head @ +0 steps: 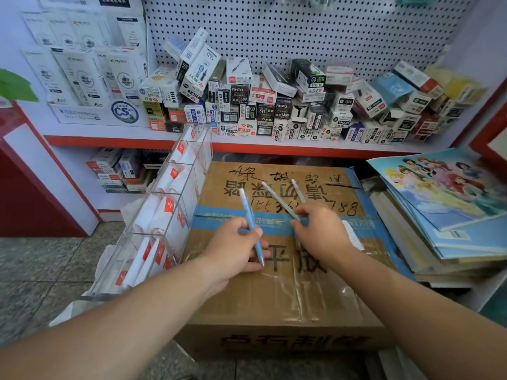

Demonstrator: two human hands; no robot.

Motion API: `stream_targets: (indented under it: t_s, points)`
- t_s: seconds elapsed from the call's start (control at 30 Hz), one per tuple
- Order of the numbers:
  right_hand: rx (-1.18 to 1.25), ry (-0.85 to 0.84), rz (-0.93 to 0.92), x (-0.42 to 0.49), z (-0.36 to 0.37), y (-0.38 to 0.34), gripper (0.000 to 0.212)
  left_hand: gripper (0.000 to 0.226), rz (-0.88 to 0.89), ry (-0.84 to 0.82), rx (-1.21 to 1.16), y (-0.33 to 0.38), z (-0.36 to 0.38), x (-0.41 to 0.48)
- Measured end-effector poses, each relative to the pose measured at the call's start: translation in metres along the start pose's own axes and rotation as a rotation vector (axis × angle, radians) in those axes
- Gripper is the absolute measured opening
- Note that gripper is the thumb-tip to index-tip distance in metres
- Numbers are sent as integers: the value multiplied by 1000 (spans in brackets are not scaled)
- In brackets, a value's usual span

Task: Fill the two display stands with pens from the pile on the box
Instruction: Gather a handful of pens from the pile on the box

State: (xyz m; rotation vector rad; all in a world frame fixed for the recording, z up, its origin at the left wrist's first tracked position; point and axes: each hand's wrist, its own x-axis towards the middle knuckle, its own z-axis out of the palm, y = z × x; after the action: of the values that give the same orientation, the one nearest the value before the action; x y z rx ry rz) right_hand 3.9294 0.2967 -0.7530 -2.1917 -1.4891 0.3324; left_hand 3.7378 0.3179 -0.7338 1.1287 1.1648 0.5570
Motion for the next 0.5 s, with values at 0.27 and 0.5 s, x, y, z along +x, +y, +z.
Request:
stream_targets:
  t_s: [0.27,0.5]
  points:
    - [-306,-69,74,34,22,-9,26,10,6,10,63,-10,-3,11]
    - [119,-91,80,16,10,-14,10,6,27,99,-33,-8,1,15]
